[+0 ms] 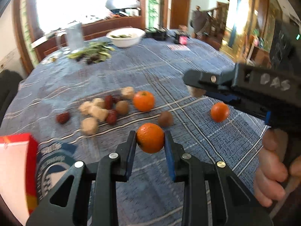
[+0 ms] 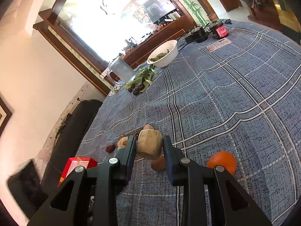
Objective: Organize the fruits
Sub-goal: 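Grasp a mandarin orange with the left gripper while the right gripper holds the cube, then carry the orange and cube over the red tray and open both grippers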
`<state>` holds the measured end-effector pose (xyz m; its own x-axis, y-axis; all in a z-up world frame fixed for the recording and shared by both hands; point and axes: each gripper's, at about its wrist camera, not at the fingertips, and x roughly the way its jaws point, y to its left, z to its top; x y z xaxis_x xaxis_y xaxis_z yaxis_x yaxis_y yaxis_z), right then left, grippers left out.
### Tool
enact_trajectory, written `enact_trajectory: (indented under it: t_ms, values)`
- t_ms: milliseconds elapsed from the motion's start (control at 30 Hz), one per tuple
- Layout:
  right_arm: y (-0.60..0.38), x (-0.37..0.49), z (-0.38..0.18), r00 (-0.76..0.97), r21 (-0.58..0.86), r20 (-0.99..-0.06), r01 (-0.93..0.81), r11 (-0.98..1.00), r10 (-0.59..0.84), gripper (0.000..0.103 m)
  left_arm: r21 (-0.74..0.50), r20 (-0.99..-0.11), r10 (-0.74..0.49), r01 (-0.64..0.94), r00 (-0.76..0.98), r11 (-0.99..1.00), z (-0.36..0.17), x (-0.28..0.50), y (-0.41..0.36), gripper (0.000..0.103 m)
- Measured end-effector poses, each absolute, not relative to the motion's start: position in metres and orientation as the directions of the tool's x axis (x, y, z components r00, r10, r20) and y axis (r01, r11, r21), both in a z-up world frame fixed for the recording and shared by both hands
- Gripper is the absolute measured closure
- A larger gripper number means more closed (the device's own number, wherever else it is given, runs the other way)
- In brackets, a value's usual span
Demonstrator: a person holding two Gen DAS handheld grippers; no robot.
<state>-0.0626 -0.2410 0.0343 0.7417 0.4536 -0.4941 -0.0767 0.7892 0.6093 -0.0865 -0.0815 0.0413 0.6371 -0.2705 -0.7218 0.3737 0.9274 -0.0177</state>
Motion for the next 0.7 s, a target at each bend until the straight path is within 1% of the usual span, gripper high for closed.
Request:
enact_trajectory:
  t_ms: [133, 233, 300, 433, 533, 633, 700]
  values:
    - [-0.234, -0.062, 0.034, 0.743, 0.562, -0.519, -0.076, 0.823, 0.423, 0.075, -0.028, -0.663, -0.239, 0.295, 0.709, 0.955, 0.062, -0.115, -0.047, 0.072]
    - [-0.222, -0.061, 0.035, 0.742, 0.5, -0.545, -0.087, 0.861, 0.391, 0.075, -0.01, -0.615, -0.185, 0.226, 0.767, 0.974, 0.077, -0.139, -0.015, 0.072]
    - [-0.214, -0.061, 0.033, 0.729, 0.484, -0.559, -0.102, 0.869, 0.396, 0.075, -0.01, -0.59, -0.143, 0.17, 0.795, 0.985, 0.085, -0.15, 0.011, 0.072]
    - [-0.179, -0.062, 0.032, 0.671, 0.506, -0.575, -0.158, 0.848, 0.468, 0.075, 0.005, -0.549, -0.016, 0.022, 0.836, 1.0, 0.097, -0.172, 0.068, 0.072]
    - [-0.125, -0.067, 0.039, 0.618, 0.486, -0.572, -0.274, 0.83, 0.539, 0.075, 0.069, -0.537, 0.131, -0.111, 0.833, 0.991, 0.098, -0.182, 0.104, 0.072]
    - [-0.061, -0.077, 0.052, 0.553, 0.457, -0.563, -0.41, 0.789, 0.613, 0.075, 0.095, -0.539, 0.211, -0.19, 0.815, 0.977, 0.094, -0.185, 0.129, 0.072]
    - [-0.032, -0.081, 0.056, 0.517, 0.448, -0.562, -0.466, 0.763, 0.646, 0.075, 0.104, -0.542, 0.248, -0.229, 0.803, 0.968, 0.088, -0.186, 0.142, 0.072]
